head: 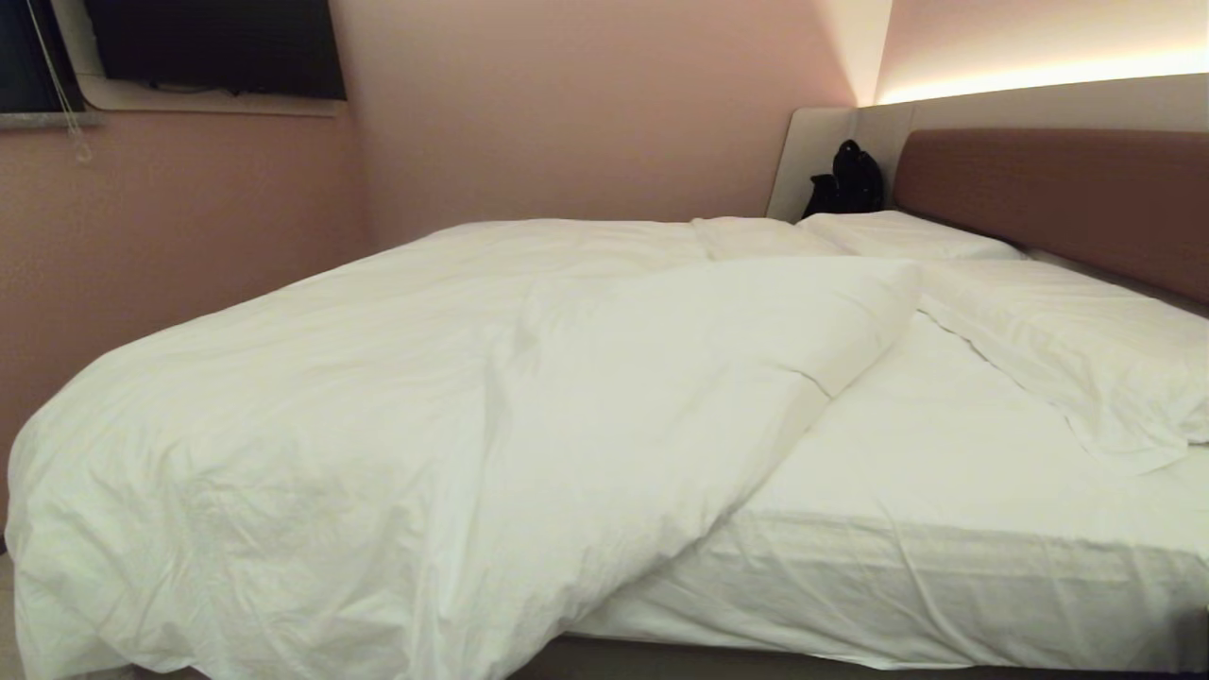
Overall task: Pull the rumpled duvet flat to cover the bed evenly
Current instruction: Hold the folded corner of the quilt
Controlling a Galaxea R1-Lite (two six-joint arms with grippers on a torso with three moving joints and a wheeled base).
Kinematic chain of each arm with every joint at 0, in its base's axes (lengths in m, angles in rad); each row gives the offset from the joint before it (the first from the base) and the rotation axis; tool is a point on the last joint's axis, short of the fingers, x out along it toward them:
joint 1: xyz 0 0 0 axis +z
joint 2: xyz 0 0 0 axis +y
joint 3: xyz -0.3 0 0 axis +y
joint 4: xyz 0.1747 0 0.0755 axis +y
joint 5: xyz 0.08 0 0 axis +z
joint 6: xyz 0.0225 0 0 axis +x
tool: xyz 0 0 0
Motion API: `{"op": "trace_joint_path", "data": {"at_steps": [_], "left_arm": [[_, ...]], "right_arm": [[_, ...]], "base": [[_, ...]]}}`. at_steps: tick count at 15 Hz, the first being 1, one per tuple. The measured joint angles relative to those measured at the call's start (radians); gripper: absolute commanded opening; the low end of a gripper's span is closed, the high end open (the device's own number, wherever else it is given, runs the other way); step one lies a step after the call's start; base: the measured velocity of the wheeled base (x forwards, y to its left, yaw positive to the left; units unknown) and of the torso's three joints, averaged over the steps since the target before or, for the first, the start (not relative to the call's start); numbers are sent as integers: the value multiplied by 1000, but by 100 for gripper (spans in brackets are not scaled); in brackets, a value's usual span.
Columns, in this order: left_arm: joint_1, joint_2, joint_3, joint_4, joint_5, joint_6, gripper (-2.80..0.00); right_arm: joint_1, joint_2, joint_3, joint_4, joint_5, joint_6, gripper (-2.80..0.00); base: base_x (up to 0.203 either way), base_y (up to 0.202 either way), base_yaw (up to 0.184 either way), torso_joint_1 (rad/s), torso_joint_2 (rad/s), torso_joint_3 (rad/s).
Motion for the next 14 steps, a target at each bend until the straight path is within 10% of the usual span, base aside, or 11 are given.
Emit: {"op": "trace_joint_path", "data": {"at_steps": [14], "left_arm": [[0, 0, 0, 1, 0, 0, -280]], "right_arm": [[77, 1286, -877, -108, 236, 117, -280]], "base": [[0, 0, 0, 0, 0, 0]]}}
